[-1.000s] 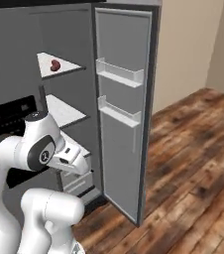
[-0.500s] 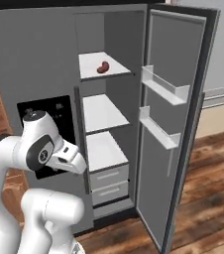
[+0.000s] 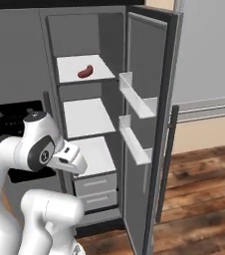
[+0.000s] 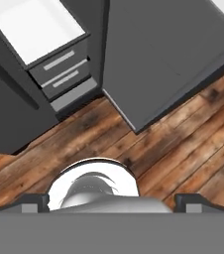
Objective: Retrieve the sausage and cheese from the fridge and place them on the cutting board on the counter.
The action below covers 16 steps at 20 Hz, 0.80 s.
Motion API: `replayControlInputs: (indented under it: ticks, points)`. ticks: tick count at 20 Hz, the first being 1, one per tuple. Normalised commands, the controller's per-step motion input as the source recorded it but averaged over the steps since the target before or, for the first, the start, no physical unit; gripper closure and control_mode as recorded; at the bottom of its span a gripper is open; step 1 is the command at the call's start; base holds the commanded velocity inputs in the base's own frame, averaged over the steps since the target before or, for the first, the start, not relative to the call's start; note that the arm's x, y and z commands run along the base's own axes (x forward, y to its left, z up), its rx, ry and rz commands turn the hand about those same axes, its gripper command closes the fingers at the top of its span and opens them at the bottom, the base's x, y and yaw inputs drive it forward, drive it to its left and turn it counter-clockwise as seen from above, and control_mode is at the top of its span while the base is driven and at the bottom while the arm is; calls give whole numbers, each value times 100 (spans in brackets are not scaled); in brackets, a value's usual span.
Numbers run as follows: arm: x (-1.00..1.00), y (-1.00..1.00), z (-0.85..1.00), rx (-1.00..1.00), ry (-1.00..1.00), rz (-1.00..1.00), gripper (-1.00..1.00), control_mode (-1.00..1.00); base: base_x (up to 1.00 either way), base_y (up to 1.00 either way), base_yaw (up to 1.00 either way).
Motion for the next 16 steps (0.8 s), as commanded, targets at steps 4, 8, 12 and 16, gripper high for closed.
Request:
replayControlInputs:
  ticks: [4,8,12,16]
  points:
    - [0,0,0,0,0,0,-100,100,37,-26,38]
    - [0,0,0,0,0,0,-100,100,6,-58,28]
    - [0,0,0,0,0,0,-100,100,6,-74,17]
    - [0,0,0,0,0,0,-100,100,14,-15,12]
